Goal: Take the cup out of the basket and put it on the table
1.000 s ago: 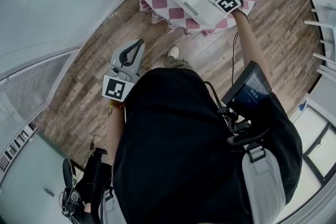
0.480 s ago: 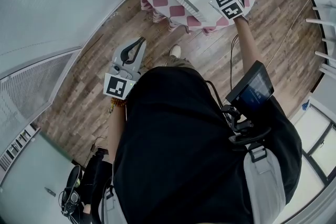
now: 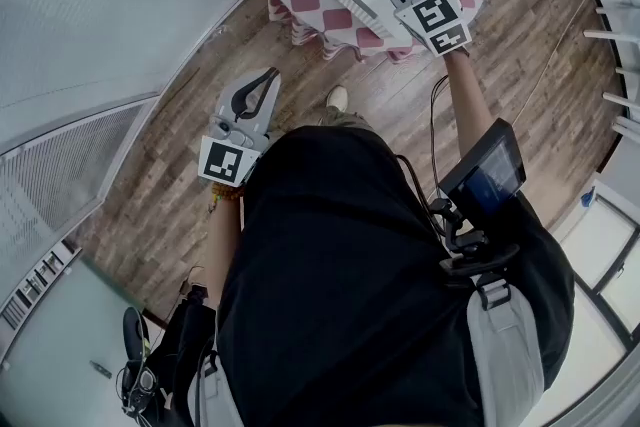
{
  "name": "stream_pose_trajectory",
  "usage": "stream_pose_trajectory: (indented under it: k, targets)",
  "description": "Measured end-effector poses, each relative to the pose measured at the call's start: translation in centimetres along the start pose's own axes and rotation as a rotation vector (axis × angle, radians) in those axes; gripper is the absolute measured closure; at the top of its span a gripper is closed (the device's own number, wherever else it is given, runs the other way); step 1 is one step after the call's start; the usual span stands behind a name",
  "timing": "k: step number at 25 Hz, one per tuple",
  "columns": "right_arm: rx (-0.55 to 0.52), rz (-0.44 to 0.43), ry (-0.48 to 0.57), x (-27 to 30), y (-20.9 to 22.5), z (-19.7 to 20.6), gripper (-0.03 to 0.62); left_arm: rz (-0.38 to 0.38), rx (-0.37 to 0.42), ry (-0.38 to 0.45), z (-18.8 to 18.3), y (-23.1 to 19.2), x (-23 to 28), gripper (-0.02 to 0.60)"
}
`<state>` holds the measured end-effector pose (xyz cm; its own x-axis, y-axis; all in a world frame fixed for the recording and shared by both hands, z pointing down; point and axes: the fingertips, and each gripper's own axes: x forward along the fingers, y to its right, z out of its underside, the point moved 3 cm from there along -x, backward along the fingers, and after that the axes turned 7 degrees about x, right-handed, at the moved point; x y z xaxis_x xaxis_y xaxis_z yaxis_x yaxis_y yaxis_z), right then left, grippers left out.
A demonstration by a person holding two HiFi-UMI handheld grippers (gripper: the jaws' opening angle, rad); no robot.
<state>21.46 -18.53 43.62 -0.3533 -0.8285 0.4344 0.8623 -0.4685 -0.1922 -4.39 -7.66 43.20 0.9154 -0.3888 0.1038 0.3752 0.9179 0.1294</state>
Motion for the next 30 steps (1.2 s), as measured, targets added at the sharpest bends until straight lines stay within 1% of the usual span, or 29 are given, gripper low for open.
stream_pose_trajectory:
  k: [4,7,10,15,20,24,28,30]
  targets:
    - [-0.011,0.005,0.062,-1.2,-1.3,-1.6,0.569,0.008,0.0,0.013,0.1,0.0,0.4,0.575]
    - [-0.013,0.003,0.105,-2.0,-2.3,-2.9,0.569,0.019,-0.012,0.003,0.2,0.0,0.7,0.575]
    - [-0.019,0.001,0.143,-2.5,-3.0,-4.1,0.569,0.027,0.007,0.016,-0.2,-0.1,1.1,0.575]
    - [0.005,-0.004,0.185,-3.8,-4.2,-4.8,0.569,0.051,0.025,0.033,-0.7,0.4,1.6,0.575]
    - [0.034,0.001,0.233,-4.1,-5.3,-5.1,0.569,0.063,0.027,0.042,-0.3,-0.4,2.1,0.575]
    - [0.056,0.007,0.297,-7.1,-6.7,-6.1,0.569,0.074,0.045,0.094,-2.4,0.8,2.1,0.575]
    - [0.035,-0.003,0.348,-8.9,-8.1,-6.6,0.569,0.079,0.051,0.094,-3.2,1.6,2.1,0.575]
    - [0.047,-0.002,0.366,-9.7,-8.7,-6.8,0.569,0.084,0.053,0.097,-3.6,1.9,2.1,0.575]
